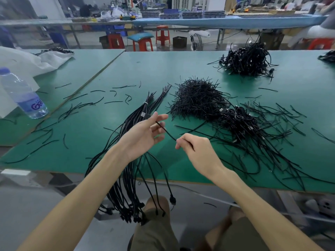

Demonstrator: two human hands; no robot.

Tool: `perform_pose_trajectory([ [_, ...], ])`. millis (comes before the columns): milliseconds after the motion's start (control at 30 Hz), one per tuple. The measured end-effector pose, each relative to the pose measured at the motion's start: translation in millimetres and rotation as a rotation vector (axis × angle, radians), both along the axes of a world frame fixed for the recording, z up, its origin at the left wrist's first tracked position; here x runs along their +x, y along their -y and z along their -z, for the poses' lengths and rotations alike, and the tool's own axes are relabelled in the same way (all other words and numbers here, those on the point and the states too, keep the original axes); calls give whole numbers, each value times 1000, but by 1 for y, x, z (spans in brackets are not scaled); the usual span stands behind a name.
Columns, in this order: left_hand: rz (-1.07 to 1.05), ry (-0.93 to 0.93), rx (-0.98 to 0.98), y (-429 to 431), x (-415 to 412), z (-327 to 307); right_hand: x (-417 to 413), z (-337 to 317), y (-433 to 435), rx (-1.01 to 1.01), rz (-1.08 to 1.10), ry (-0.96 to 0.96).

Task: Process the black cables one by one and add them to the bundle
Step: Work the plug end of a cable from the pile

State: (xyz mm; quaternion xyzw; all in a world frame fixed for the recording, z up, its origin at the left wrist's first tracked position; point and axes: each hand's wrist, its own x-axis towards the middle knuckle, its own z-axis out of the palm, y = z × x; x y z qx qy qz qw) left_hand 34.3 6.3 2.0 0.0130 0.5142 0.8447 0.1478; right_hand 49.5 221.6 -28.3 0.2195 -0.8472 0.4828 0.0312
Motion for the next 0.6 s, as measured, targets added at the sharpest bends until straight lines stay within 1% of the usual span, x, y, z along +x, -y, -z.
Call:
perform_pose_trajectory([
  [33, -6, -8, 17, -6, 1, 2, 2, 1, 4, 0, -15, 13],
  [67, -12, -12, 82, -12, 1, 3, 4, 2, 7, 1, -29, 30],
  [167, -39, -1, 327, -23, -1, -1, 5, 3, 10, 2, -48, 99],
  [233, -38, -11, 364, -24, -1, -5, 3, 5, 6, 10, -26, 132],
  [300, 19, -46, 309, -21, 3, -6, 0, 4, -1, 70, -17, 144],
  [333, 84, -78, 243, -17, 5, -7, -1, 2, -4, 112, -16, 147],
  [367, 166, -131, 126, -13, 8, -8, -4, -1, -8, 144, -5, 151],
  [433, 380, -296, -256, -9, 14, -14, -10, -8, -16, 124, 54, 173],
  [500, 595, -455, -671, -15, 18, -16, -17, -14, -21, -6, 108, 251],
  [533, 641, -502, -825, -22, 19, -15, -19, -17, -22, -88, 107, 296],
  [567, 621, -526, -937, -30, 18, -12, -19, -20, -21, -156, 90, 320],
  [600, 544, -526, -1018, -37, 17, -7, -17, -23, -18, -196, 74, 310],
])
